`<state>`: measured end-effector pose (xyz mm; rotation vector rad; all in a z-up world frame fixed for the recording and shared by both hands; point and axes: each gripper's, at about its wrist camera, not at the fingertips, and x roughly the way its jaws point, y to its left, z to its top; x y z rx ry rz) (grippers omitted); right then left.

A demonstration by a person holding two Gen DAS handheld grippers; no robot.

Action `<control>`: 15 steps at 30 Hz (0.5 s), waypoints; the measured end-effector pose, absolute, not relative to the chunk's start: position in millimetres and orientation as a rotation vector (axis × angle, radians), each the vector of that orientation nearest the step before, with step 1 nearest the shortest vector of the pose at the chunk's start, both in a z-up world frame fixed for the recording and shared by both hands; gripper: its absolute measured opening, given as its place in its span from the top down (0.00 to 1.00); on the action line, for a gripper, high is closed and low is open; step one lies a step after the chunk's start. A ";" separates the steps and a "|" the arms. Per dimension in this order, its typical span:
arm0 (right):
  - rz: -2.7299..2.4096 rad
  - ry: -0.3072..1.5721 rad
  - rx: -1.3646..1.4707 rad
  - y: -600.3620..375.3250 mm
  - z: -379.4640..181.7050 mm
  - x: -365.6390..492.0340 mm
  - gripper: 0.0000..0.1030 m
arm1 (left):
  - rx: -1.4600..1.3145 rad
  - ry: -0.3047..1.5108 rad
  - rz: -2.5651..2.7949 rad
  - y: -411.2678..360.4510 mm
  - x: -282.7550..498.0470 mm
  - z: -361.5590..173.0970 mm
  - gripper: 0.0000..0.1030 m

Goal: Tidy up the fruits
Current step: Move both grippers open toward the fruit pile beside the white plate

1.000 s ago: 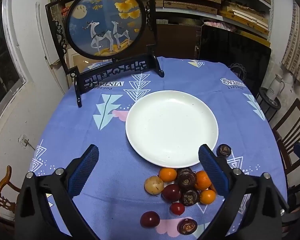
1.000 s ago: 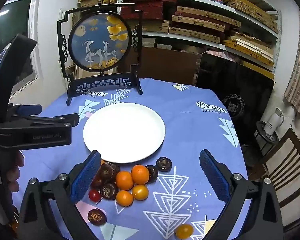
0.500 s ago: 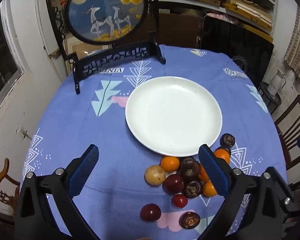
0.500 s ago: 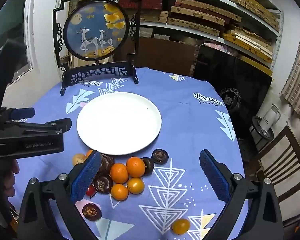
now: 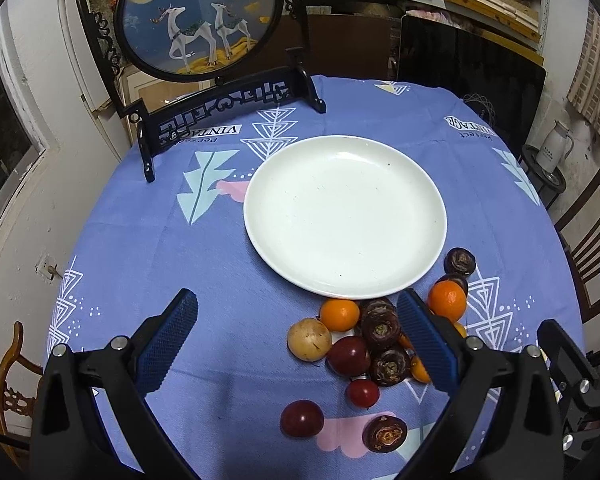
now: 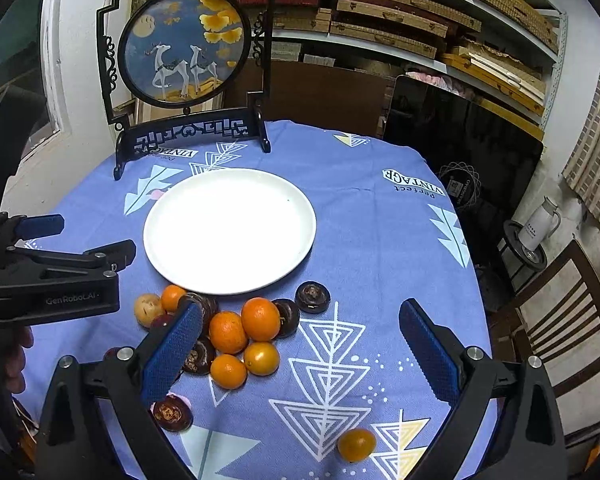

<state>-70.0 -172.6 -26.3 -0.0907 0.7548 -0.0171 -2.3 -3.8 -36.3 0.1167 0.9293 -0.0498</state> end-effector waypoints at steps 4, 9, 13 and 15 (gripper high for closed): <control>-0.016 0.755 -0.088 -173.9 -25.9 -69.0 0.03 | 0.115 0.932 -0.051 -4.9 -1.6 -36.7 0.05; 0.013 0.795 -0.048 -178.8 -31.7 -65.2 0.03 | 0.118 0.939 -0.067 -5.3 -1.6 -40.0 0.05; 0.054 0.827 0.004 -192.0 -39.6 -70.1 0.03 | 0.126 0.952 -0.095 4.2 -7.4 -47.2 0.05; 0.071 0.830 0.009 -205.5 -46.7 -80.6 0.03 | 0.128 0.957 -0.096 14.0 -11.4 -52.3 0.05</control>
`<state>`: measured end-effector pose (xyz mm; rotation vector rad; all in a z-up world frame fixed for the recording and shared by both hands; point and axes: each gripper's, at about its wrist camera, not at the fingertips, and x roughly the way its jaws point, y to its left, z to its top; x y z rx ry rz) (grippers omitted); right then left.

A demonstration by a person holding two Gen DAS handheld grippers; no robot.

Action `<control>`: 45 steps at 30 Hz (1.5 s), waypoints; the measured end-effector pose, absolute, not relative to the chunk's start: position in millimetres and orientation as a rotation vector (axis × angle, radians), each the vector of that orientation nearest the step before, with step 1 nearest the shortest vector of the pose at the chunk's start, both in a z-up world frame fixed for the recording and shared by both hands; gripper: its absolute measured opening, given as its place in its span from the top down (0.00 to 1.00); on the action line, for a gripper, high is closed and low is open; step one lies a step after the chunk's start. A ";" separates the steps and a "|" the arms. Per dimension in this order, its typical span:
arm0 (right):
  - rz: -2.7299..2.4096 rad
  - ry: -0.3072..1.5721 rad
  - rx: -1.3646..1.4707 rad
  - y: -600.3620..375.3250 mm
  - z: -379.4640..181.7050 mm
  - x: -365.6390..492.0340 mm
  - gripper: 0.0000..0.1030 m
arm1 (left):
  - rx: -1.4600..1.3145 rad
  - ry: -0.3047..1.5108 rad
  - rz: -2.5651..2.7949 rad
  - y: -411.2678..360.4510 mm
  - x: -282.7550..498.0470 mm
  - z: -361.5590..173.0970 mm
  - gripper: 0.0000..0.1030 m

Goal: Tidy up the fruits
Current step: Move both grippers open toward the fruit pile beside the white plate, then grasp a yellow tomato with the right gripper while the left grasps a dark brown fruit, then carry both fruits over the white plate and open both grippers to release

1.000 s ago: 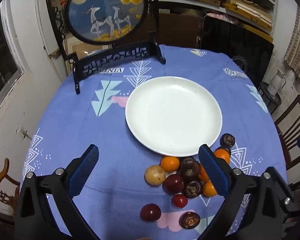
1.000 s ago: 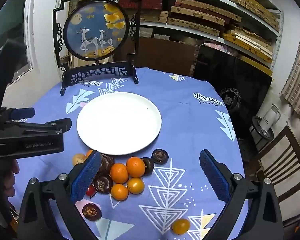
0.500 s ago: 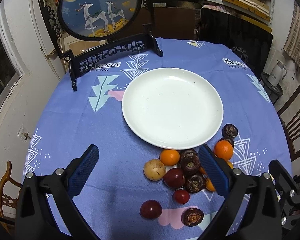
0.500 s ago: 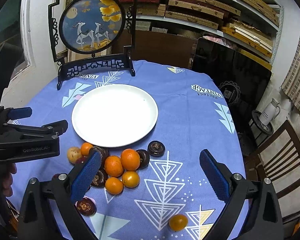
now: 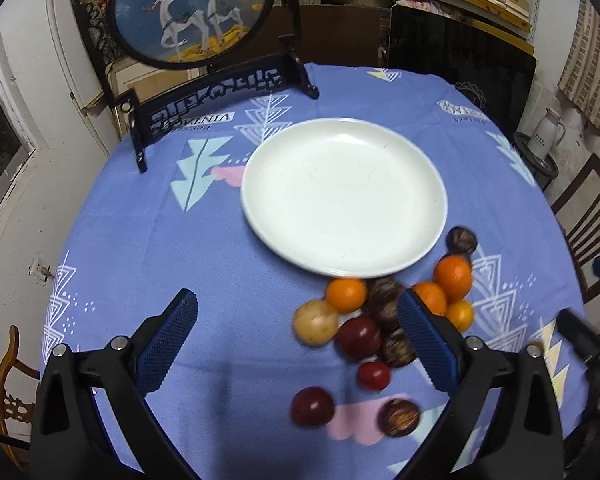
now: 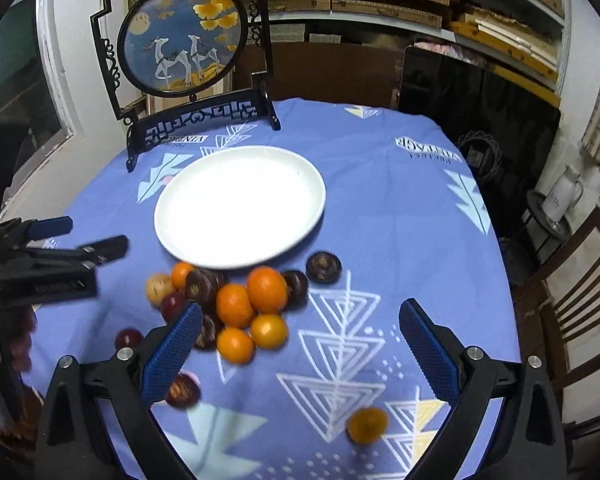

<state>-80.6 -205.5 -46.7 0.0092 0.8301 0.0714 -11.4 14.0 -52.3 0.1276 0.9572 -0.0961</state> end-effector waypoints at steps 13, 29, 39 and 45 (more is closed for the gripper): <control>0.118 1.071 0.036 -251.7 -130.0 -125.9 0.40 | 0.083 1.039 -0.170 55.8 -49.9 -92.2 0.05; 0.167 1.129 0.077 -246.1 -148.6 -101.6 0.64 | 0.243 1.125 -0.464 -41.9 -72.2 -118.5 0.05; 0.223 1.112 0.076 -228.0 -138.3 -103.9 0.64 | 0.315 1.266 -0.441 -62.3 -66.8 -163.4 0.50; 0.231 1.096 0.067 -222.0 -133.2 -103.9 0.64 | 0.275 1.243 -0.438 -55.8 -67.6 -153.8 0.62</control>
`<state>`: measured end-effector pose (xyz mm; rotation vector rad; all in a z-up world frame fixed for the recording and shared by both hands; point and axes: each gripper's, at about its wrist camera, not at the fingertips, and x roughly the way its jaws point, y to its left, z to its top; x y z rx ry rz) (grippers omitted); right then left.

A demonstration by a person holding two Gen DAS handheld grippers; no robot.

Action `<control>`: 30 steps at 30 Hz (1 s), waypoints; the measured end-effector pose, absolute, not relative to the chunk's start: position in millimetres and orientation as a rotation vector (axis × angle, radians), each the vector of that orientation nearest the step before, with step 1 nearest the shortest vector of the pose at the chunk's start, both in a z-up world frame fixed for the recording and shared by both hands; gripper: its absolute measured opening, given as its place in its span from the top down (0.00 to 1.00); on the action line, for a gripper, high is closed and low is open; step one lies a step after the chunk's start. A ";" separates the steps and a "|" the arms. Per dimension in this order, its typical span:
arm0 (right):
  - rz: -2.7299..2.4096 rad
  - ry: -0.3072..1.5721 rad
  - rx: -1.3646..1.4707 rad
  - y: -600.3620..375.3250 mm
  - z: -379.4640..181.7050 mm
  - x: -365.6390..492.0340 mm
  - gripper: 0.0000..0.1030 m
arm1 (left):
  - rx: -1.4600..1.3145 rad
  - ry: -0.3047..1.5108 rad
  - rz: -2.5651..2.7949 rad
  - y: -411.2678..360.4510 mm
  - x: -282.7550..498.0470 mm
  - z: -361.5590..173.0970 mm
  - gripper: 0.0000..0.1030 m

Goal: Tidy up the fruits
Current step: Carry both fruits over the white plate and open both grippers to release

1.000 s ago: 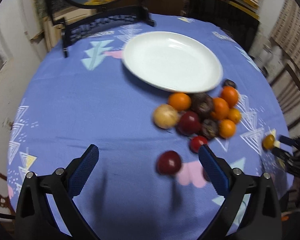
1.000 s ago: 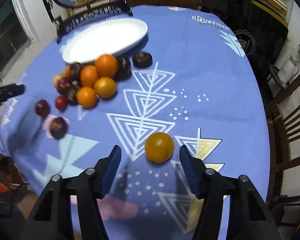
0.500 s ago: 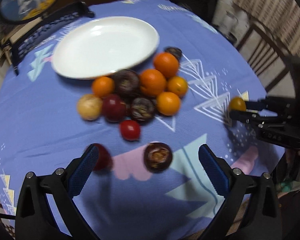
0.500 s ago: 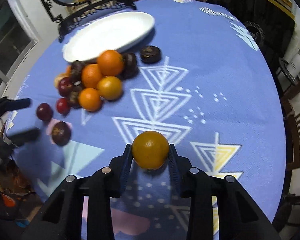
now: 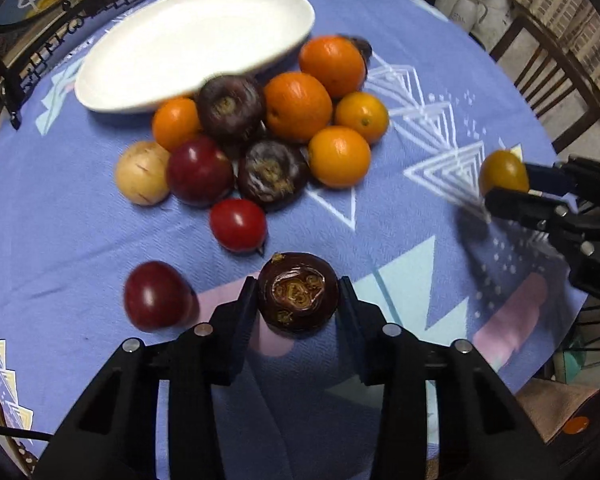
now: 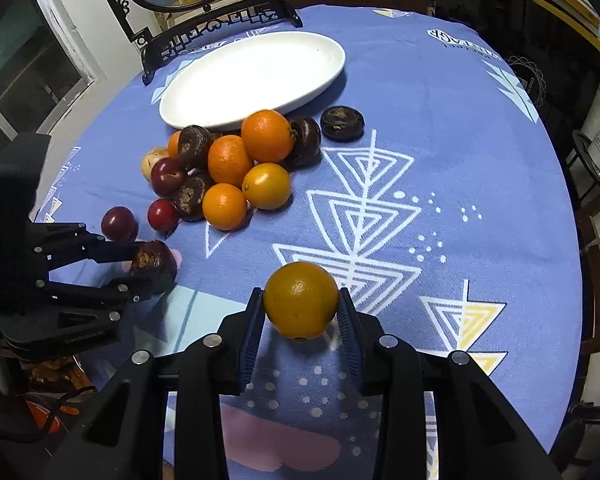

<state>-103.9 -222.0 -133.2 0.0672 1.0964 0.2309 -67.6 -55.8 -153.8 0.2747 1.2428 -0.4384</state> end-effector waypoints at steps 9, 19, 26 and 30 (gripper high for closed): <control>0.309 0.956 0.055 -193.4 -81.5 -57.3 0.64 | 0.133 1.071 -0.380 -22.8 -15.3 -70.1 0.62; 0.300 0.883 0.060 -162.6 -51.8 47.9 0.64 | 0.098 0.994 -0.145 -15.3 85.6 -39.3 0.61; 0.301 0.974 0.065 -151.8 -83.6 99.8 0.64 | 0.114 1.067 -0.086 -13.2 122.7 -78.4 0.61; 0.295 1.000 0.054 -151.6 -96.8 112.6 0.64 | 0.126 1.092 -0.074 -13.6 137.5 -92.6 0.61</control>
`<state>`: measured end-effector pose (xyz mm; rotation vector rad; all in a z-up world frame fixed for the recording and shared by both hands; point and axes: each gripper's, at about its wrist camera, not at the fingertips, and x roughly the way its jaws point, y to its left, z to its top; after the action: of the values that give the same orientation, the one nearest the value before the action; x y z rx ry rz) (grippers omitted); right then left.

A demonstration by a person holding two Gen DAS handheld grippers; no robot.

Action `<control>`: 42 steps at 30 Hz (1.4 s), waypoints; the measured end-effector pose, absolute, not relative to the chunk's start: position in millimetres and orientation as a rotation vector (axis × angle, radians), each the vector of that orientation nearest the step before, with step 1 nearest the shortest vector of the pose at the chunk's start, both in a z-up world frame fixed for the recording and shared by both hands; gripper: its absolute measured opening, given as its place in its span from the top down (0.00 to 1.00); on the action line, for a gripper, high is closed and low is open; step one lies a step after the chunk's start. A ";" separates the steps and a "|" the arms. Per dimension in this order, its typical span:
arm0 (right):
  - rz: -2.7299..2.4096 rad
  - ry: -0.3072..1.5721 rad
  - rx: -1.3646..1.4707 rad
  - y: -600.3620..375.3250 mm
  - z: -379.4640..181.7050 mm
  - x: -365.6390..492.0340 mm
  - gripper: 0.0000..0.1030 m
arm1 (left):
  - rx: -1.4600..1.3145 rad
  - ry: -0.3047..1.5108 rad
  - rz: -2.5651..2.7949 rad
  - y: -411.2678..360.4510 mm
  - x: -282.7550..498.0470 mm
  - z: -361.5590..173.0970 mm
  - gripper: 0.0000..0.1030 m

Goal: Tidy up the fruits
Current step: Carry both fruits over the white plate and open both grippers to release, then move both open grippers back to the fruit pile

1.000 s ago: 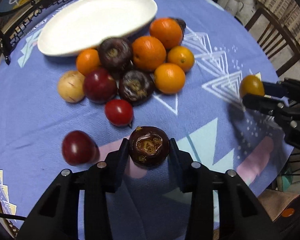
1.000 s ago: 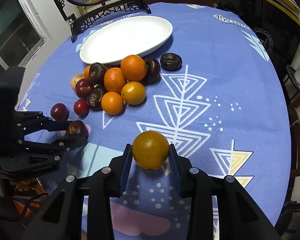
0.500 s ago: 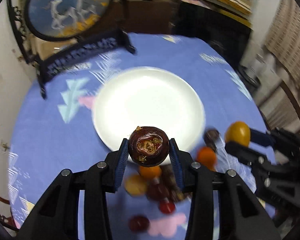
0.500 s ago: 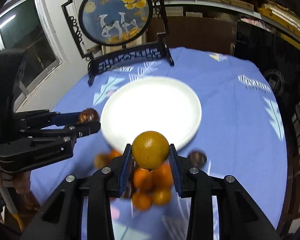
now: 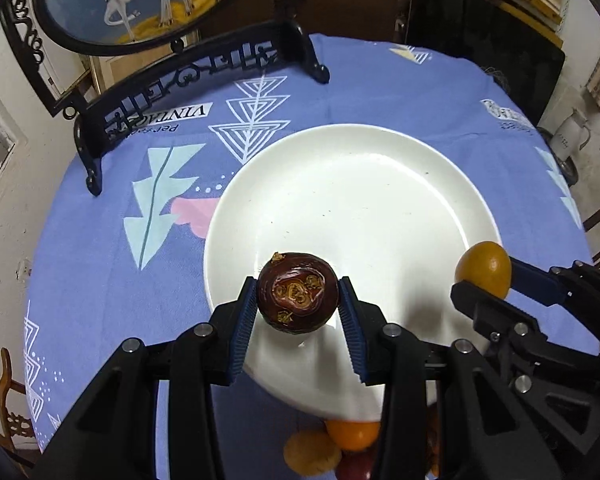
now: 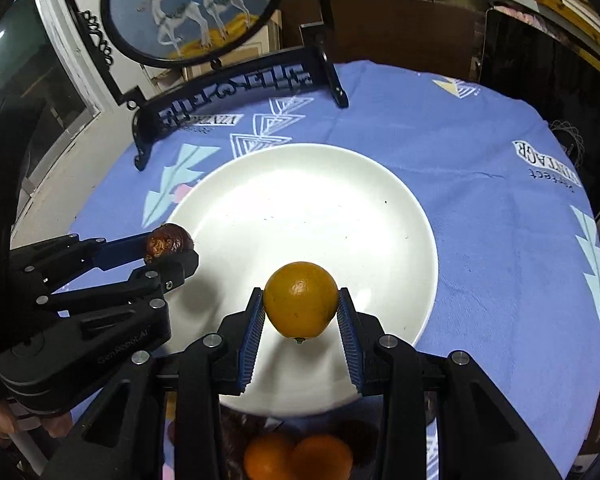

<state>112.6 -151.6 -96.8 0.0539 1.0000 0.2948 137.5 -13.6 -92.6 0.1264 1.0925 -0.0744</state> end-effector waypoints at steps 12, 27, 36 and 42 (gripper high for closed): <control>0.276 0.997 0.003 -154.0 -106.8 131.4 0.46 | 0.145 1.092 -0.033 -11.5 152.3 -98.6 0.36; 0.421 0.955 -0.098 -157.5 -104.6 -25.7 0.38 | 0.124 1.055 -0.160 27.9 28.9 -87.1 0.27; 0.370 1.107 -0.036 -158.0 -158.0 -57.1 0.38 | 0.154 1.154 -0.237 33.4 -46.8 -127.0 0.27; 0.329 1.120 0.031 -154.0 -167.9 -35.7 0.41 | 0.201 1.158 -0.237 21.5 -51.0 -143.4 0.27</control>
<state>-35.7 -154.0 -167.9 0.0312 1.1197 0.3293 -51.0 21.5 -143.4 0.2015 1.1579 -0.2371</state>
